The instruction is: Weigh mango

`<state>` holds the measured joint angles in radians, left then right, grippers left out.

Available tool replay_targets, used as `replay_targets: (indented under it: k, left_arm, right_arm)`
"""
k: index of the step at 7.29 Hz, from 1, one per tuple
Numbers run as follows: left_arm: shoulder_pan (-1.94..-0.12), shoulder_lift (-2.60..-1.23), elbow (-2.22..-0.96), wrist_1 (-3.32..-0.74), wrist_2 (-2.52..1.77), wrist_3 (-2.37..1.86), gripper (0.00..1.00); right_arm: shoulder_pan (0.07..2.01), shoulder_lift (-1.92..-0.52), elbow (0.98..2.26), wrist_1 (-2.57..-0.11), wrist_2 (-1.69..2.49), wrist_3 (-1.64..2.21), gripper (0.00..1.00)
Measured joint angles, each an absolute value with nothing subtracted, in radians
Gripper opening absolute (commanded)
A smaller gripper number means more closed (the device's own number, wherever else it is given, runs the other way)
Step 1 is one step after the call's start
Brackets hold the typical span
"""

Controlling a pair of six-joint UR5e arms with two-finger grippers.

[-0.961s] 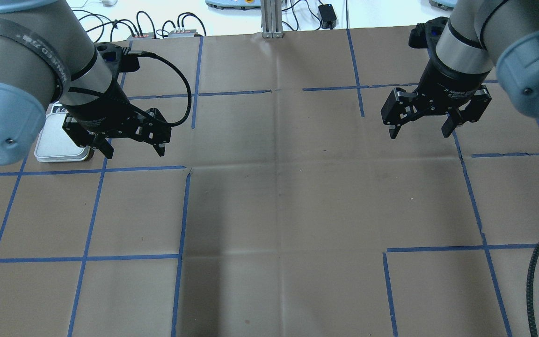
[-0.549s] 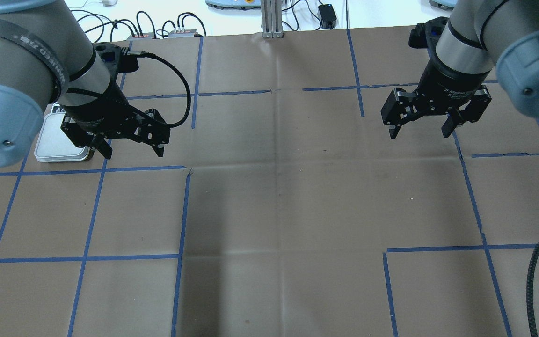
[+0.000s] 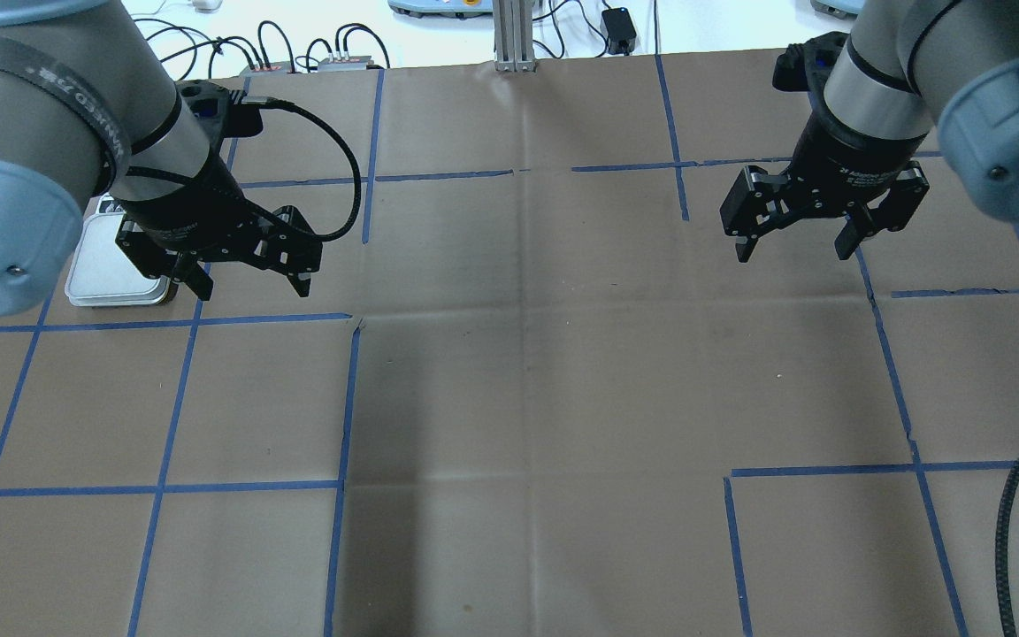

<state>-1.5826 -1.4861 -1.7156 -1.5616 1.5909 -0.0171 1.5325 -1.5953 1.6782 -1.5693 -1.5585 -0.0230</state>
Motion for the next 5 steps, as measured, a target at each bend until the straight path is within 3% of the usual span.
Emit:
replay_targets:
  k: [5]
  left_arm:
    - [-1.582, -1.470, -1.720, -1.564, 1.587, -0.014, 1.00]
  right_arm:
    - [1.532, -1.595, 1.678, -1.569, -1.559, -0.023, 1.00]
